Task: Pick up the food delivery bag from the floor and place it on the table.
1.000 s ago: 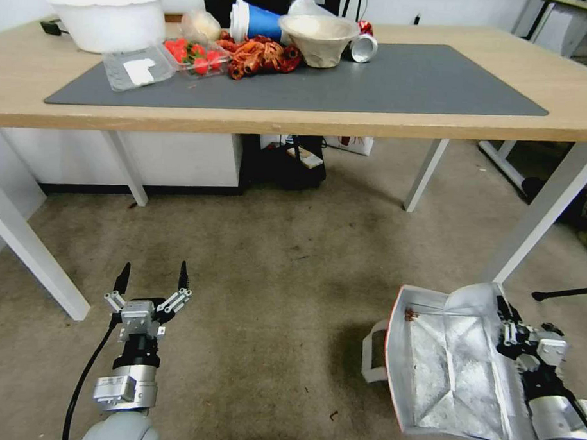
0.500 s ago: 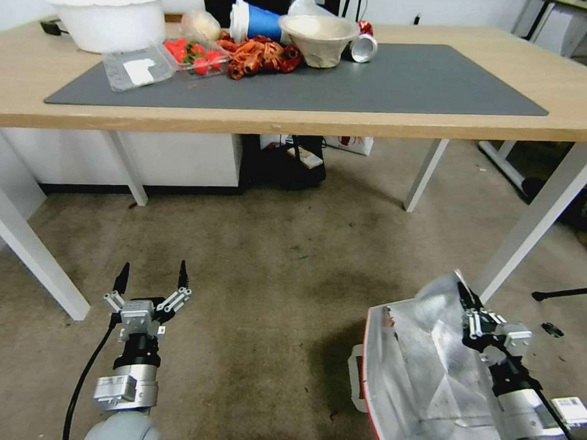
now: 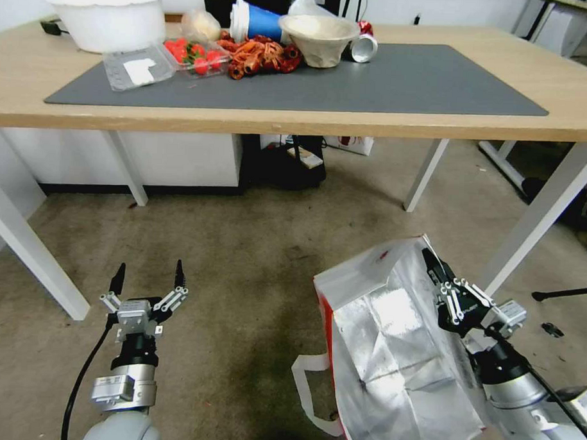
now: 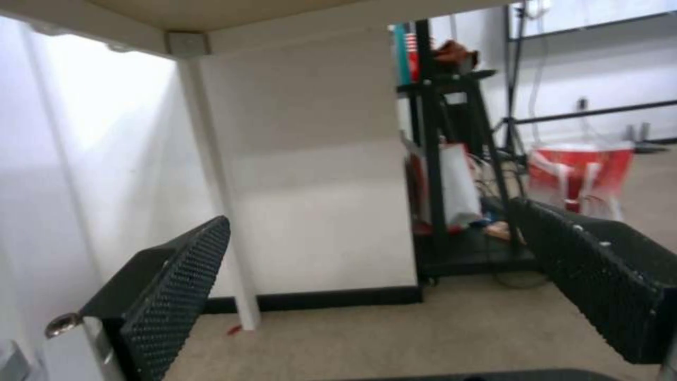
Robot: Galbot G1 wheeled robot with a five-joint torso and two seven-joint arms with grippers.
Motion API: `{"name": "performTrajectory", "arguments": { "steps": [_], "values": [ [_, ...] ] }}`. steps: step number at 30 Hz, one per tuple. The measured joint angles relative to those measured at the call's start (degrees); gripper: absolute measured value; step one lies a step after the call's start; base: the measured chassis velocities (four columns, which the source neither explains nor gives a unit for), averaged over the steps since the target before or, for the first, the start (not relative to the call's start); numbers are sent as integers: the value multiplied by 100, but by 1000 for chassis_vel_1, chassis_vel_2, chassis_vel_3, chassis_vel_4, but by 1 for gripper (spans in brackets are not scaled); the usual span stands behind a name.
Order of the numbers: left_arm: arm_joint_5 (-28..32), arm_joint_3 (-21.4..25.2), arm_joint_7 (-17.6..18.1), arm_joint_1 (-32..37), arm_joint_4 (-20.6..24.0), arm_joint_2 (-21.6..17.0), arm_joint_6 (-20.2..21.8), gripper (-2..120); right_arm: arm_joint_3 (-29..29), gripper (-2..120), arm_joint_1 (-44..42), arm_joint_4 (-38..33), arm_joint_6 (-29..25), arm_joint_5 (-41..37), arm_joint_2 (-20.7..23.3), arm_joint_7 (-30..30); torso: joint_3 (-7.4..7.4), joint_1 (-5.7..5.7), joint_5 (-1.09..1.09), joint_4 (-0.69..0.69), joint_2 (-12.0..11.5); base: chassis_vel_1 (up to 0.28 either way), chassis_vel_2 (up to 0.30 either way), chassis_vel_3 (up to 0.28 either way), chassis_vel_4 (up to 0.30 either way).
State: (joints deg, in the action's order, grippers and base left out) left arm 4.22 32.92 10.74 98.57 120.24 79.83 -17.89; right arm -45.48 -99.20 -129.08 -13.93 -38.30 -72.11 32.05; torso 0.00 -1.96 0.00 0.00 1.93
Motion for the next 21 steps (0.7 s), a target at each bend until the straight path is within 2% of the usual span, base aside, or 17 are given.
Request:
{"name": "performTrajectory", "arguments": {
  "steps": [9, 15, 21],
  "values": [
    [197, 122, -371, 9, 112, -48, -99, 100, -139, 0, 41, -293, 213, -887, 384, 428, 0, 0, 0, 0, 0, 0, 0, 0, 0],
    [199, 173, -394, -13, 144, -53, -152, 100, -219, 0, 55, -382, 328, -1315, 512, 679, 0, 0, 1, -1, 0, 0, 0, 0, 0],
    [121, 252, -352, 8, 197, -61, -207, 100, -311, 0, 111, -455, 634, -1943, 635, 1259, 0, 0, 0, 0, 0, 0, 0, 0, 0]
  ]
}}
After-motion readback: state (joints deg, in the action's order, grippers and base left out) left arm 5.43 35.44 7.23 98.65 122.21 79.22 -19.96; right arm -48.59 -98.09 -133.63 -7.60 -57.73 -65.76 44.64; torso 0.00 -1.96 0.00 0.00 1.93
